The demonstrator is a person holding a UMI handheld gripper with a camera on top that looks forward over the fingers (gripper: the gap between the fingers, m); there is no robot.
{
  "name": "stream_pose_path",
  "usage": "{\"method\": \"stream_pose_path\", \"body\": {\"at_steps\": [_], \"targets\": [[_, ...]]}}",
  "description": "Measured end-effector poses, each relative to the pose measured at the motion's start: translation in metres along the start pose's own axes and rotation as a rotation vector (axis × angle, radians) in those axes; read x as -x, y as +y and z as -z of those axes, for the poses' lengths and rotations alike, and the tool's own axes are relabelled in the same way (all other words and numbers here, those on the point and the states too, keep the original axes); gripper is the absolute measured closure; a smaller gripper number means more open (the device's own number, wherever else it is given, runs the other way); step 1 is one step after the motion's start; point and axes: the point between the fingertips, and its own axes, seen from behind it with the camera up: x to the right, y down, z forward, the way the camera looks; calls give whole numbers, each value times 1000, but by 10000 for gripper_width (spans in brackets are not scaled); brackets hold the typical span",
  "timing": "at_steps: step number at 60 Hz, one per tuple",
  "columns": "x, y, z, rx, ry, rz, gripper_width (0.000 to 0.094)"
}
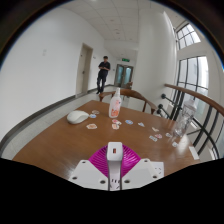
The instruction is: Unplug charger
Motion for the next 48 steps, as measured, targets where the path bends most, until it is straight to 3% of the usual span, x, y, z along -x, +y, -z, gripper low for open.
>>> {"method": "stream_pose_path", "body": {"at_steps": [2, 14, 20, 26, 33, 48], "targets": [[0, -1, 0, -8, 0, -18, 854], [1, -8, 5, -28, -39, -61, 882], [-28, -93, 50, -253, 31, -15, 881], [-52, -139, 80, -284, -5, -110, 880], [-110, -115, 99, -231, 103, -111, 880], [-173, 55, 88, 94, 175, -161, 871]]}}
